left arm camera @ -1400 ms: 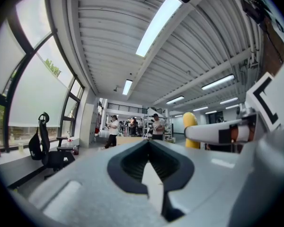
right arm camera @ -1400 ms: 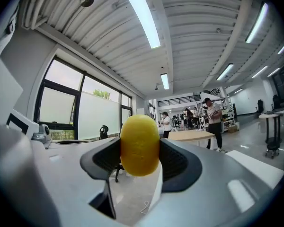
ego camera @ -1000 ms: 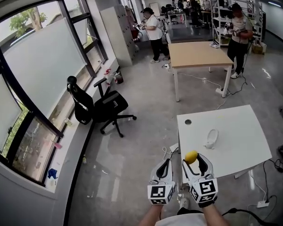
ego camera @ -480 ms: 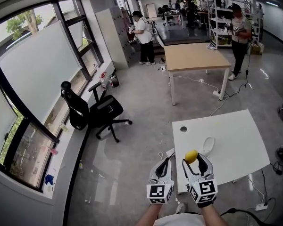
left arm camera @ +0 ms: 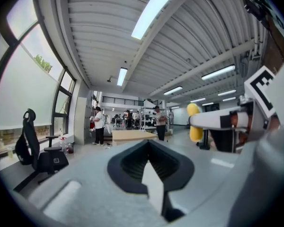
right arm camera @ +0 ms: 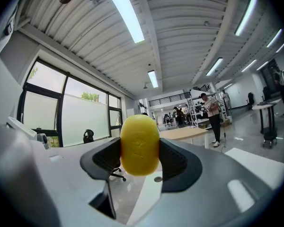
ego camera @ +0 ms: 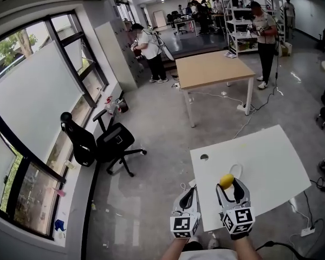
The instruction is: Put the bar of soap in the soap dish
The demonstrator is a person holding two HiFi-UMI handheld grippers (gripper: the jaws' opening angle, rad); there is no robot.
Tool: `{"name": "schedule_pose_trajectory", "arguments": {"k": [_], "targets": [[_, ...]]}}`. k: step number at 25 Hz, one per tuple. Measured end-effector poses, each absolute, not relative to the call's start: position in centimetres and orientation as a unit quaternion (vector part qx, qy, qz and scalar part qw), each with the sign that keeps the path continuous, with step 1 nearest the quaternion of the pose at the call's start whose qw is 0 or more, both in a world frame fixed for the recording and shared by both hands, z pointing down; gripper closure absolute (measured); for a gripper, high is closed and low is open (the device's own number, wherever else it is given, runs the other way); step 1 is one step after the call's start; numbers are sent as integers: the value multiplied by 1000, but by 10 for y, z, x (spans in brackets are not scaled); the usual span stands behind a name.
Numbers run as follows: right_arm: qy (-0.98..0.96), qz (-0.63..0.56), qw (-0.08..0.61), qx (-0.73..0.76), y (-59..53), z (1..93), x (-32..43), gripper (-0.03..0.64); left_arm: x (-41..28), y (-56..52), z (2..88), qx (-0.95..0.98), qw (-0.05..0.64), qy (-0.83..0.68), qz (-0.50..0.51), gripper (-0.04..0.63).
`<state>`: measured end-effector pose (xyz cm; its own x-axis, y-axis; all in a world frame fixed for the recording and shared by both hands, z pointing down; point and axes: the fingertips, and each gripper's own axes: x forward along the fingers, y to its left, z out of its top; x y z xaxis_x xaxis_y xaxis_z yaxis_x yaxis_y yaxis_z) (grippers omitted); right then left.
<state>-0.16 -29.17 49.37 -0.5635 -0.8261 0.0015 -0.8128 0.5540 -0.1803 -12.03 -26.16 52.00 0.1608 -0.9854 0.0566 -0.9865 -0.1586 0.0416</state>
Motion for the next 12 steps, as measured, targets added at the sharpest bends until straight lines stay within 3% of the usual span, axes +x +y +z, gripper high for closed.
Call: {"name": "schedule_pose_trajectory", "arguments": {"k": [12], "targets": [[817,-78,25,-571,-331,500,40,356,-73,-349,520,842,37,-539,4,591]]}}
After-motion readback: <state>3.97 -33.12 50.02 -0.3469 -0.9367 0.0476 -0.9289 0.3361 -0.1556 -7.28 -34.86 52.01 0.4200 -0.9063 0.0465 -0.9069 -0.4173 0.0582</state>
